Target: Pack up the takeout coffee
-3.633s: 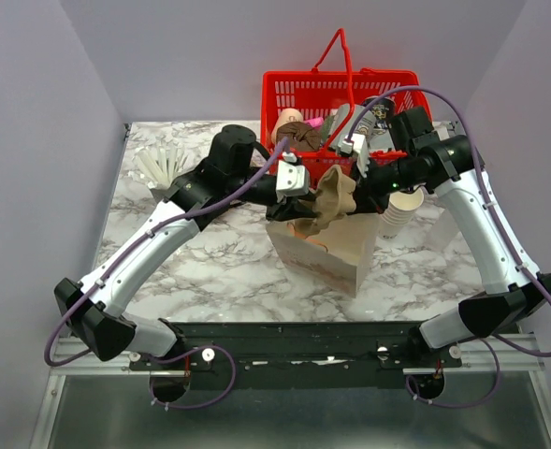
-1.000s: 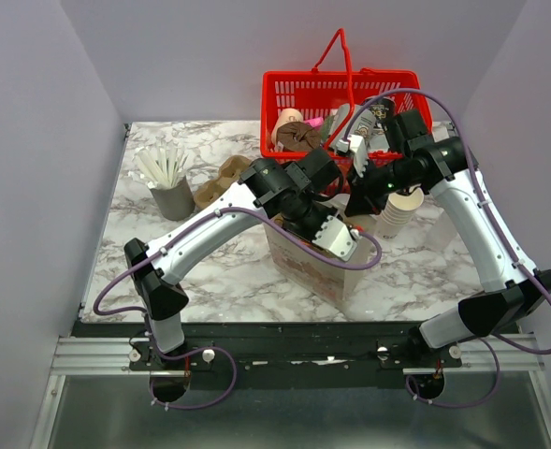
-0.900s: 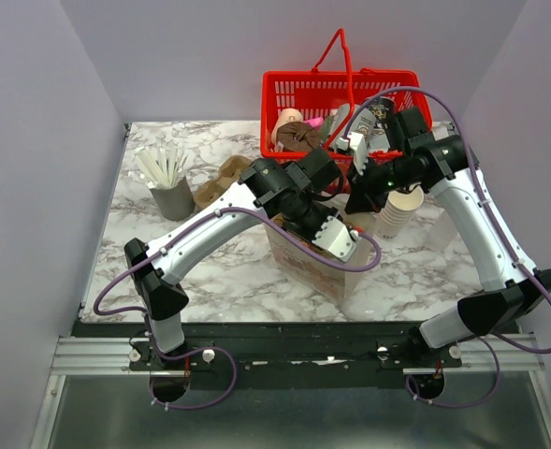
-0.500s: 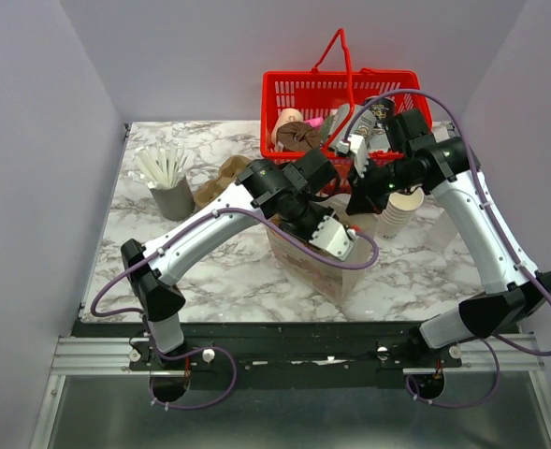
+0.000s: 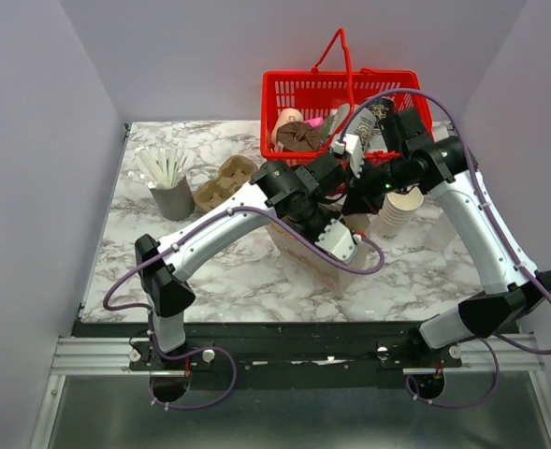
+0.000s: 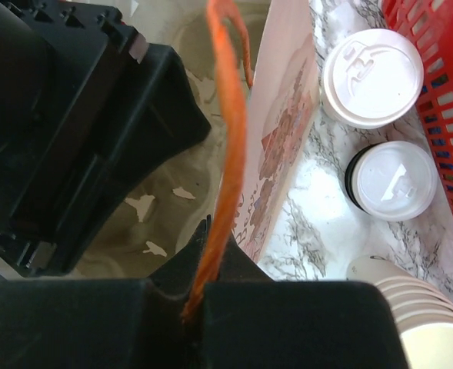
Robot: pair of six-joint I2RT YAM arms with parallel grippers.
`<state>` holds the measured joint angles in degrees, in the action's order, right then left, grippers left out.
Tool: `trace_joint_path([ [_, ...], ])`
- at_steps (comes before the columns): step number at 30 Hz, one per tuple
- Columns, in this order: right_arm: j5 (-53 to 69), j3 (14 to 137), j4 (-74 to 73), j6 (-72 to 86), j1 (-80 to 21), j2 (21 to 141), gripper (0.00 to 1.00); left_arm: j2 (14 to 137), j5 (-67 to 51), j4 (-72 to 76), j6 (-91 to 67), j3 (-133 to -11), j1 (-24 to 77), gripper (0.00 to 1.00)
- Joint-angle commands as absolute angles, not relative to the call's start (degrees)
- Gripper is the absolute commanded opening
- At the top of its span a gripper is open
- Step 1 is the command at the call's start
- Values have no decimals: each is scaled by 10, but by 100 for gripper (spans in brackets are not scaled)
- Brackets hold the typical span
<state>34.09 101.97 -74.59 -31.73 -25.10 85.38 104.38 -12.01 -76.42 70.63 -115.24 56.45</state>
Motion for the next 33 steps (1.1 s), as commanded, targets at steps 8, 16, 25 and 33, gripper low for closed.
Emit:
trace_joint_path([
  [8,403,1026,-764,-325,-271,869,1,1047,-82,-867,740,-1147,572,0],
  [16,411,1026,-787,-361,-276,867,1,1064,-100,-866,746,-1153,571,0],
  [25,450,956,-822,-459,-276,829,0,1052,-174,-864,743,-1143,544,1],
  [33,429,948,-815,-511,-277,816,1,1062,-171,-865,716,-1154,538,2],
])
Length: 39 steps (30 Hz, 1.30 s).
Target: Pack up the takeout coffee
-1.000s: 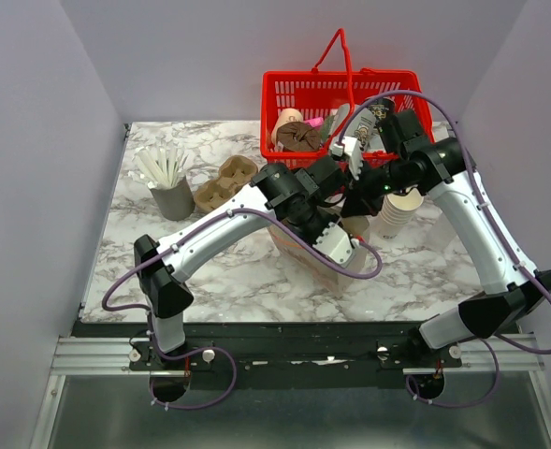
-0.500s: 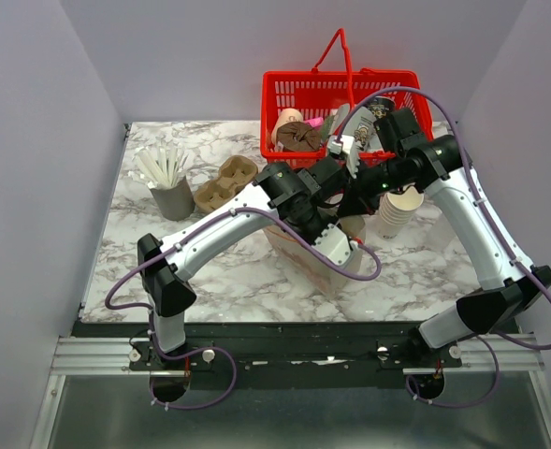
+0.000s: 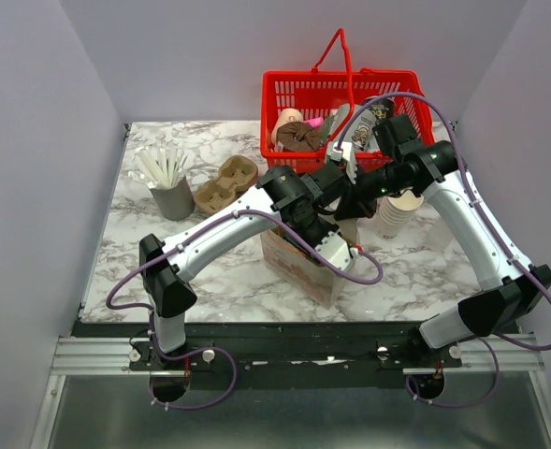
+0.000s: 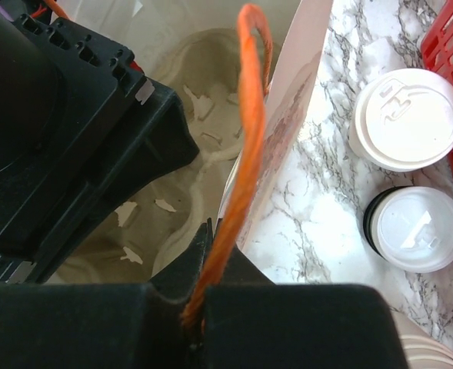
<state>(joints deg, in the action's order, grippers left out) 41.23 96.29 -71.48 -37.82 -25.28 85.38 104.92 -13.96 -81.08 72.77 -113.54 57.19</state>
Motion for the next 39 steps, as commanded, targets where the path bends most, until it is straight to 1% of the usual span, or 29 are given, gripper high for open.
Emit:
trace_joint_path([
  [1,429,948,-817,-516,-277,816,1,1068,-165,-866,710,-1157,538,2],
  [5,432,944,-818,-519,-278,813,1,1078,-152,-860,687,-1153,536,3],
  [8,432,947,-798,-491,-279,816,1,1089,-141,-866,685,-1150,535,3],
  [9,416,951,-787,-451,-279,821,1,1091,-139,-866,688,-1148,535,3],
  [12,400,974,-773,-411,-279,834,1,1092,-134,-867,702,-1147,536,3],
  [19,395,997,-768,-377,-279,848,1,1099,-108,-867,733,-1147,548,3],
  [23,384,1005,-776,-371,-279,857,0,1085,-87,-869,764,-1133,556,0],
  [28,287,975,-707,-336,-279,838,1,1064,-83,-869,756,-1111,560,0],
  [32,265,994,-681,-314,-278,845,1,1060,-107,-870,742,-1096,556,0],
  [35,279,1009,-693,-320,-279,858,1,1060,-120,-870,748,-1092,556,0],
  [39,329,1028,-729,-339,-279,873,1,1078,-104,-870,755,-1105,555,0],
])
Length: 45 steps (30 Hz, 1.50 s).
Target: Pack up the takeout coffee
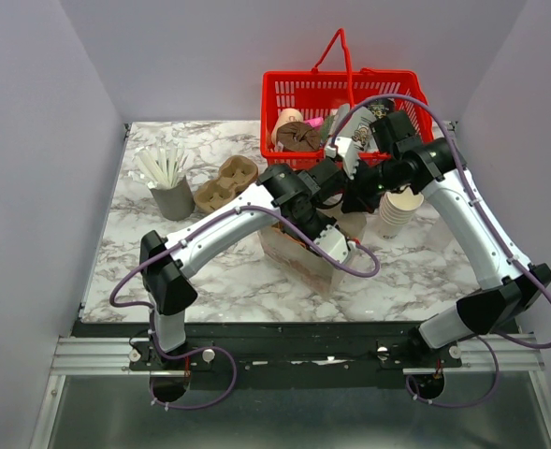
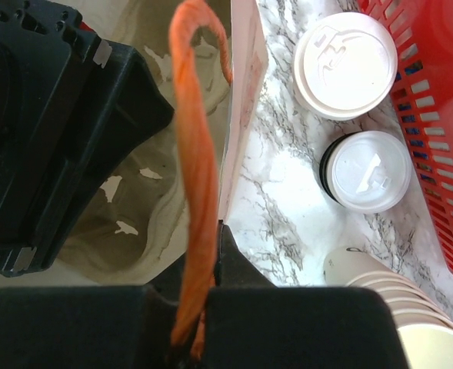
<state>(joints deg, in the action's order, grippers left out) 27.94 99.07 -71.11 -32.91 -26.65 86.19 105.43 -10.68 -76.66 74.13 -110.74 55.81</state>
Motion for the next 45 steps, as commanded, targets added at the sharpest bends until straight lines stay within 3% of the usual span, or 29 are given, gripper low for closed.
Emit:
trace_joint_path([
  [1,344,1029,-734,-340,-279,874,0,1089,-89,-869,756,-1113,556,1],
  [2,346,1024,-735,-339,-282,874,0,1093,-81,-868,759,-1117,555,12],
  [5,342,1010,-727,-334,-287,867,0,1104,-69,-868,770,-1133,554,30],
  [17,337,990,-720,-331,-288,875,0,1099,-135,-868,781,-1165,528,58],
  [27,340,975,-722,-336,-287,875,1,1105,-192,-867,720,-1229,514,62],
  [34,337,955,-715,-341,-287,863,1,1082,-305,-849,575,-1361,469,65],
  [40,350,968,-730,-372,-287,855,1,955,-420,-660,329,-1257,361,73],
  [41,352,968,-730,-373,-288,848,1,937,-431,-599,248,-1235,346,79],
  [45,366,961,-744,-381,-289,839,1,873,-473,-521,181,-1156,296,84],
])
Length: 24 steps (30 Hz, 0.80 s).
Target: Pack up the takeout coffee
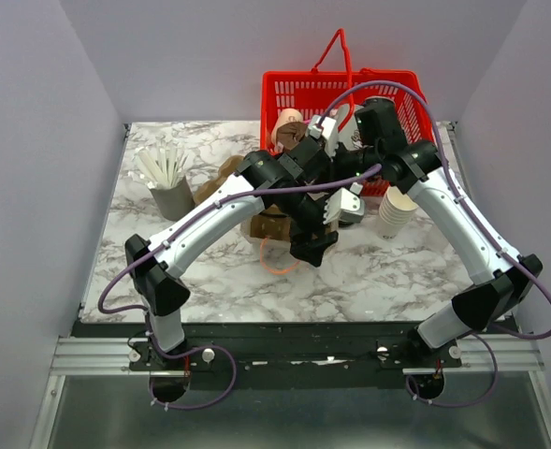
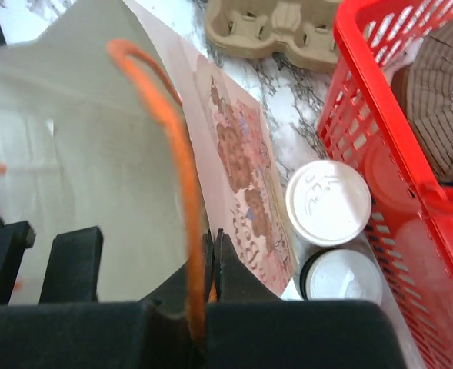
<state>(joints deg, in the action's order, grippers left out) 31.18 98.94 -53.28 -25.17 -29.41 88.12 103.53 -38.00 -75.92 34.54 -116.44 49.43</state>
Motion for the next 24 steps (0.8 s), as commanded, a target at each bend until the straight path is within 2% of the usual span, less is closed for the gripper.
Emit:
trace_joint_path([
  [1,366,958,-746,-385,-291,838,1,858,-480,-516,180,-1136,288,84],
  [5,354,939,-739,-385,-314,818,1,829,-531,-423,93,-1093,264,85],
  [7,342,919,-730,-371,-328,797,1,803,-573,-346,-28,-1048,252,85],
  [11,311,890,-706,-360,-339,771,1,776,-635,-19,-267,-1003,238,86],
  [17,291,865,-684,-353,-342,741,1,818,-613,-134,-181,-1186,219,87],
  [20,292,862,-675,-345,-342,740,1,811,-592,-196,-128,-1190,204,88],
  [24,294,862,-671,-339,-342,745,0,776,-571,-250,-17,-1130,200,87],
])
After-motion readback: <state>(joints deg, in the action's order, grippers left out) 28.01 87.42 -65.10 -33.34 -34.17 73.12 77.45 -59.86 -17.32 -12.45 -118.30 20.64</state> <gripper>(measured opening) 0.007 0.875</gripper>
